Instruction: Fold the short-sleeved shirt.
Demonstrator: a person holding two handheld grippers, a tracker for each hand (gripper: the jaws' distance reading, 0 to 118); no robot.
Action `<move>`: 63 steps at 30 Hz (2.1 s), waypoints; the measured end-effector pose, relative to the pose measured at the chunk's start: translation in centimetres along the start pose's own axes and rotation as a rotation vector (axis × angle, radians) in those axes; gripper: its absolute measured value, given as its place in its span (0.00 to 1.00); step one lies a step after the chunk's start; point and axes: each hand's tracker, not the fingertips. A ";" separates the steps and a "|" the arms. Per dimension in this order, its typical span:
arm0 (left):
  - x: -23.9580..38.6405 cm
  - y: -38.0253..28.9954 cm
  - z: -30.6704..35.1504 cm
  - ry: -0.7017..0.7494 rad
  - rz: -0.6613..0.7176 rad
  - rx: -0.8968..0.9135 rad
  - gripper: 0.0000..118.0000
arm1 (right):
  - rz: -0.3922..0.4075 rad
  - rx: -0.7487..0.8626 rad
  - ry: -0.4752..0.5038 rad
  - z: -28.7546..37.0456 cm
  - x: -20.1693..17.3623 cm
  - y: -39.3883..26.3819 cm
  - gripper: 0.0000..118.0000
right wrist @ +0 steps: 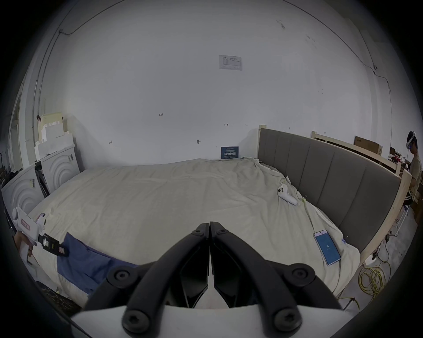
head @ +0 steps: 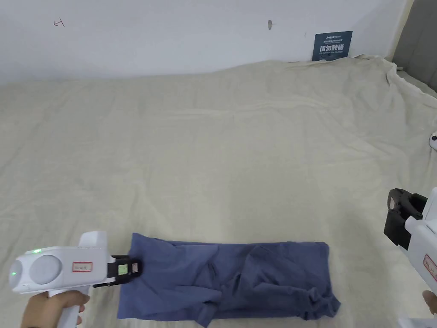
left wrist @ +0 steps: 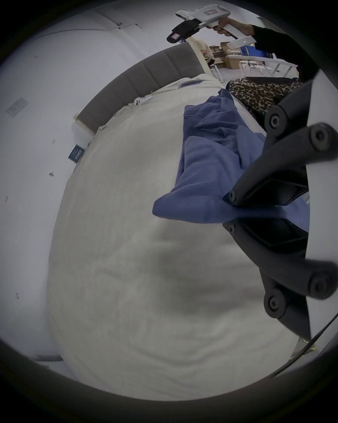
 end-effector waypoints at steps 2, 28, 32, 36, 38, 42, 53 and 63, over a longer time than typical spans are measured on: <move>-1.4 0.0 1.5 0.024 0.023 0.005 0.05 | 0.003 0.004 0.005 0.0 -0.2 0.1 0.00; 19.5 3.9 -6.2 -0.298 -0.068 -0.136 0.05 | -0.014 0.026 0.024 1.4 1.0 -0.2 0.00; 23.5 3.4 -9.6 -0.263 -0.150 -0.178 0.05 | -0.017 0.027 0.010 1.7 1.6 -0.3 0.00; 25.6 2.2 -13.5 -0.257 -0.145 -0.226 0.05 | -0.016 0.023 0.000 1.7 2.4 -0.6 0.00; 26.4 1.3 -14.9 -0.227 -0.145 -0.244 0.05 | -0.018 0.021 -0.004 1.6 2.7 -0.7 0.00; 26.6 0.0 -16.9 -0.182 -0.106 -0.253 0.13 | -0.020 0.014 -0.009 1.4 2.9 -1.1 0.00; 27.4 0.5 -10.7 -0.247 -0.140 -0.081 0.94 | -0.017 0.013 0.004 1.4 2.7 -1.0 0.00; 21.5 0.9 -2.3 -0.184 -0.106 0.222 0.92 | -0.010 0.042 0.023 2.2 2.2 -0.3 0.00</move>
